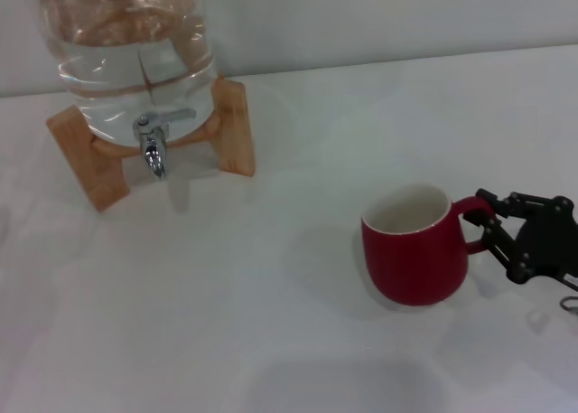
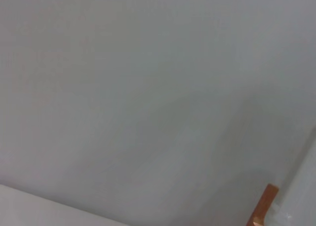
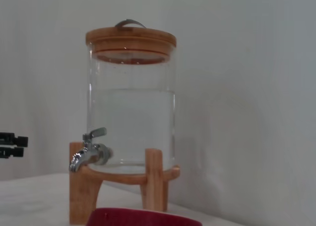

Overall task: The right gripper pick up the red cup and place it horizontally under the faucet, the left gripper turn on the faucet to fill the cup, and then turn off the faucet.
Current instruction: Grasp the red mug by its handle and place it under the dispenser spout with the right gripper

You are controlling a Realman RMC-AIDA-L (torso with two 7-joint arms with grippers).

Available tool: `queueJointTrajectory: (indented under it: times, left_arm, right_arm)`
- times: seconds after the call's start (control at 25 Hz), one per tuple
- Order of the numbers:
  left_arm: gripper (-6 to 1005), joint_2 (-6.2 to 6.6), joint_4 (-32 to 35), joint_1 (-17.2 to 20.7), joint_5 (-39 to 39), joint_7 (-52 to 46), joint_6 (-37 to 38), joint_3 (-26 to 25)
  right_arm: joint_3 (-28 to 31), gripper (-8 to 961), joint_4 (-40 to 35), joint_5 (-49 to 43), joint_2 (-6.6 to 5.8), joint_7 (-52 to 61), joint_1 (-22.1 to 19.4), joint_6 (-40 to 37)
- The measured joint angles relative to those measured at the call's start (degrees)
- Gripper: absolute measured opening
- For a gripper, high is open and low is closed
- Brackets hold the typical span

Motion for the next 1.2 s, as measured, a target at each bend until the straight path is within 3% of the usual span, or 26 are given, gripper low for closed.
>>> queueJointTrajectory:
  times: [0.4,0.8,1.2]
  left_arm:
    - [721,0.00,0.0,0.3,0.3,0.2,0.0,0.1]
    - [721,-0.15,0.4,5.7,-2.8,0.9,-0.2,-0.5]
    - [721,-0.14,0.2,7.1,-3.8,1.2,-1.6,-0.4]
  right_arm:
    - [-0.6,149,3.4,0.0,0.07,-2.3,3.1,-1.2]
    - [-1.7,149,4.3,0.0,0.09,-2.3,4.9,-2.2]
    - [-2.0,150,5.4,0.0,0.21,-2.9,6.2,-3.0]
